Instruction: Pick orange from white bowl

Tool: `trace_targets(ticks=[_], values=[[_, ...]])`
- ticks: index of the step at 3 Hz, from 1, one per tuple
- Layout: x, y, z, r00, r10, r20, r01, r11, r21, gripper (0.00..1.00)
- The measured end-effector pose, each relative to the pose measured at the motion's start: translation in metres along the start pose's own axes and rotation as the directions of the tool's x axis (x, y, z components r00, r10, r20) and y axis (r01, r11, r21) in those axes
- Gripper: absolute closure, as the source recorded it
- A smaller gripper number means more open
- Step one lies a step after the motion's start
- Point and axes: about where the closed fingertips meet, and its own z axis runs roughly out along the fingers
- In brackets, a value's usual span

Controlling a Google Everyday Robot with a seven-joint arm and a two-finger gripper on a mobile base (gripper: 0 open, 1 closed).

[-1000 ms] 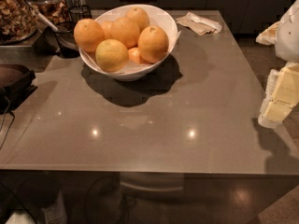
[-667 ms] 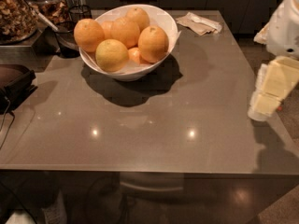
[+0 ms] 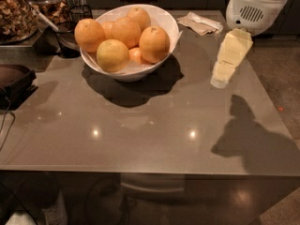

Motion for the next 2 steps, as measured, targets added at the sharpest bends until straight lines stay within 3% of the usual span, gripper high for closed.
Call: trace_targets(ticks=[1,2], values=[[-0.010,-0.005,-0.002,0.999,-0.005,0.031,0.004,0.9997,0.025,0.00],[-0.034,-0.010,0.002,0.996,-0.014,0.085,0.014,0.9999,0.003,0.00]])
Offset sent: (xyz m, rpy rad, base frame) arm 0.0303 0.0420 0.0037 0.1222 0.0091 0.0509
